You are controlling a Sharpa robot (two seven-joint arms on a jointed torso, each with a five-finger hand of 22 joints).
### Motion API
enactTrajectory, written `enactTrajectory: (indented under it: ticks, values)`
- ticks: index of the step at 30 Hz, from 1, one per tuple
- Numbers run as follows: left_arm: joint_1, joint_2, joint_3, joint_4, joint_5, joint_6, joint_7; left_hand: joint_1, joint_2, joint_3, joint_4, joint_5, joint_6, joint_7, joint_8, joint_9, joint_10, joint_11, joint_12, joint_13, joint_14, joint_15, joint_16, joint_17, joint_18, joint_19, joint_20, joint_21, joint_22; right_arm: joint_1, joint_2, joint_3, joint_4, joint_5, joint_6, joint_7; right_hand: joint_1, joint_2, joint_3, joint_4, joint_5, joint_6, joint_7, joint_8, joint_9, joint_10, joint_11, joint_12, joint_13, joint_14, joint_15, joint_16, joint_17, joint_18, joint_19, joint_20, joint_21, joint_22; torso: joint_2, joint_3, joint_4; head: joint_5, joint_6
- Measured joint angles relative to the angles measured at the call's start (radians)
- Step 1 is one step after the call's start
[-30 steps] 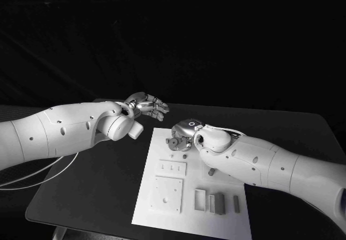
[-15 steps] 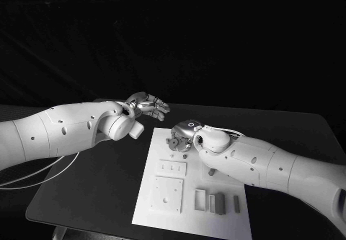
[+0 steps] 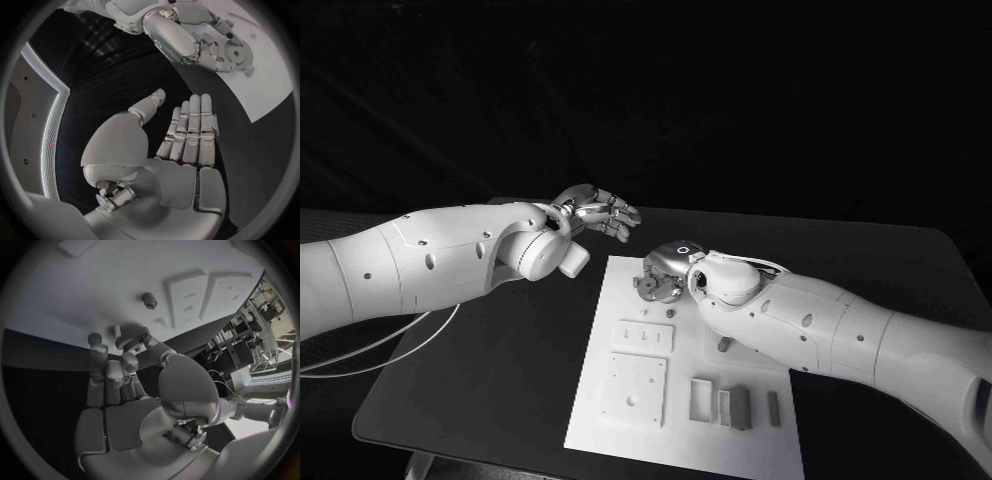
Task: Assemble the parts on the task board
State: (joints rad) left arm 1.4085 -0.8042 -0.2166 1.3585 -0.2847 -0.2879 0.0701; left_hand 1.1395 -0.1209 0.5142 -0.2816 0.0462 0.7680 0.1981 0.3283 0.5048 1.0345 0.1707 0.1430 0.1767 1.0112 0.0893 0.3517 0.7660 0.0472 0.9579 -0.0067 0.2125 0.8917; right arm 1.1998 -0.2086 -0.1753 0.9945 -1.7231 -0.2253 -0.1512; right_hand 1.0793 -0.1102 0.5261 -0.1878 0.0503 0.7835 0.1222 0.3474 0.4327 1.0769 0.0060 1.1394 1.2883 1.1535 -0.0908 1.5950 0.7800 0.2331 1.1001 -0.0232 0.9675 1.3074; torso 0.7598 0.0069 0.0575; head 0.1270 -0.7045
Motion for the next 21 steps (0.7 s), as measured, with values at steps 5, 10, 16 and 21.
enactTrajectory:
  ticks: [5,10,16,21]
  values:
    - [0.000,0.000,0.000,0.000,0.000,0.000,0.000,0.000,0.000,0.000,0.000,0.000,0.000,0.000,0.000,0.000,0.000,0.000,0.000,0.000,0.000,0.000,0.000,0.001,0.000,0.000,0.000,0.000,0.000,0.000,0.001,0.000,0.000,0.001,0.000,0.000,0.011,0.011,0.027,-0.006,0.000,0.004,-0.003,-0.003,-0.001,-0.001,0.001,0.011,-0.009,0.003,0.004,0.000,0.000,0.000,0.000,0.000,0.004,0.000,0.000,0.0000,0.0000,0.000,0.000]
    - [0.000,-0.001,0.000,0.001,0.000,0.000,0.000,0.000,0.000,0.000,0.000,0.000,0.000,0.000,0.000,0.001,0.000,0.000,0.000,0.001,0.000,0.000,0.000,0.001,0.000,0.000,0.000,-0.004,0.001,0.001,0.002,-0.001,0.000,0.002,0.000,-0.001,0.019,0.019,0.040,-0.018,0.000,0.011,-0.011,0.001,0.000,-0.001,0.001,0.015,-0.013,0.002,0.005,0.000,0.001,0.000,-0.002,-0.001,0.004,0.000,0.000,0.0006,-0.0009,0.000,0.000]
    - [0.000,-0.003,0.000,0.001,0.000,0.000,0.000,0.000,0.000,0.000,0.000,0.000,0.000,0.000,0.000,0.001,0.000,0.000,0.000,0.001,0.000,0.000,0.000,0.002,0.000,0.000,0.000,-0.004,0.001,0.001,-0.006,-0.001,0.008,-0.005,-0.007,-0.001,0.023,0.022,0.054,-0.032,0.000,0.015,-0.015,0.007,0.001,-0.001,0.001,0.023,-0.022,0.006,0.009,0.000,0.001,0.000,-0.004,0.000,0.008,0.000,0.000,0.0009,-0.0013,0.000,0.000]
    - [0.000,-0.006,0.000,0.003,0.000,-0.001,0.000,0.000,0.000,0.000,0.000,0.000,0.000,0.000,0.000,0.001,0.000,0.000,0.000,0.001,0.000,0.000,0.000,0.002,0.000,0.000,0.000,-0.004,0.001,0.001,-0.023,-0.002,0.026,-0.016,-0.021,-0.002,0.024,0.024,0.058,-0.036,0.000,0.019,-0.019,0.010,0.003,-0.001,0.001,0.027,-0.025,0.008,0.014,0.003,0.002,0.000,-0.004,0.000,0.008,0.000,0.000,0.0012,-0.0019,0.000,0.000]
